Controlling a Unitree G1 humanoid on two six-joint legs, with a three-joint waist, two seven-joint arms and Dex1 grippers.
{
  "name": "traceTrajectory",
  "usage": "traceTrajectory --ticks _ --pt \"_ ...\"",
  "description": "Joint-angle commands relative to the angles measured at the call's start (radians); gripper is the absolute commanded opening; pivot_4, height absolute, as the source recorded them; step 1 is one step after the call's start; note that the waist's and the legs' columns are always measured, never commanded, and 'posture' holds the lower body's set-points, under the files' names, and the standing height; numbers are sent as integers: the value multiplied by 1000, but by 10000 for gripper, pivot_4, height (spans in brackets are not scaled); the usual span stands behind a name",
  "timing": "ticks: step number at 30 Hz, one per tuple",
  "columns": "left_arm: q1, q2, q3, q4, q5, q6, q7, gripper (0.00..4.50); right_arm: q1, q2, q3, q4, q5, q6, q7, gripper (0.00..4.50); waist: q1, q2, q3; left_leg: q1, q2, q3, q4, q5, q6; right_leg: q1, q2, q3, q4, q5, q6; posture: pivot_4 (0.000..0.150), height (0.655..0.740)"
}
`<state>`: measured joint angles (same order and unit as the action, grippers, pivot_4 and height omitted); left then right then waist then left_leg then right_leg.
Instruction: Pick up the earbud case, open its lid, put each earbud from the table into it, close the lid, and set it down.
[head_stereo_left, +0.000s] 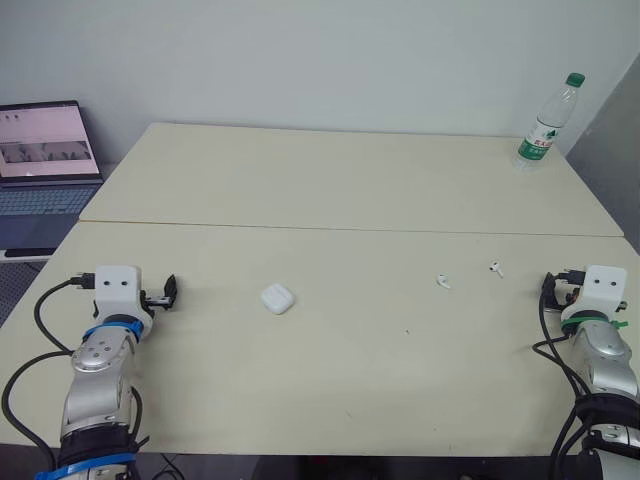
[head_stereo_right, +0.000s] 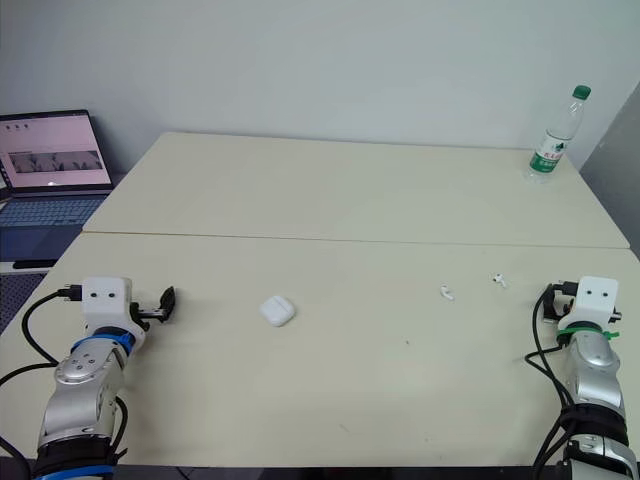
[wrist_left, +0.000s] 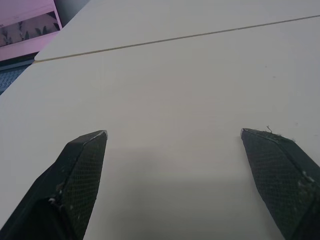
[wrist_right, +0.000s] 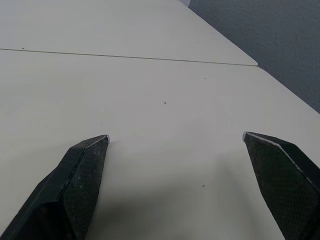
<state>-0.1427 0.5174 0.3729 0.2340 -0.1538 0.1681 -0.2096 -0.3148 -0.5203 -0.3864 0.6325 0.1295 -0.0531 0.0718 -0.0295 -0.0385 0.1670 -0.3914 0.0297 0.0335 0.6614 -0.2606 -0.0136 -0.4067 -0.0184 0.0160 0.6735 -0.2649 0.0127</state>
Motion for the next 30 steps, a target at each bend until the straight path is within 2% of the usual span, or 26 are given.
traceTrajectory --ticks 1,23,30 --pt "-11 24 23 -19 -3 0 -1 44828 0 -17 -8 -4 -5 -7 -10 45000 0 0 0 0 0 0 0 0 0 0 0 0 0 0 0 1500 7400" --pt "-17 40 37 -52 -48 -5 -60 44828 5 -18 -5 -25 -2 -6 -6 45000 0 0 0 0 0 0 0 0 0 0 0 0 0 0 0 1500 7400" --pt "-2 73 48 -194 -176 86 -192 44828 -9 -56 10 -94 10 19 64 45000 0 1 1 0 0 0 0 0 0 0 0 0 0 0 0 1500 7400"
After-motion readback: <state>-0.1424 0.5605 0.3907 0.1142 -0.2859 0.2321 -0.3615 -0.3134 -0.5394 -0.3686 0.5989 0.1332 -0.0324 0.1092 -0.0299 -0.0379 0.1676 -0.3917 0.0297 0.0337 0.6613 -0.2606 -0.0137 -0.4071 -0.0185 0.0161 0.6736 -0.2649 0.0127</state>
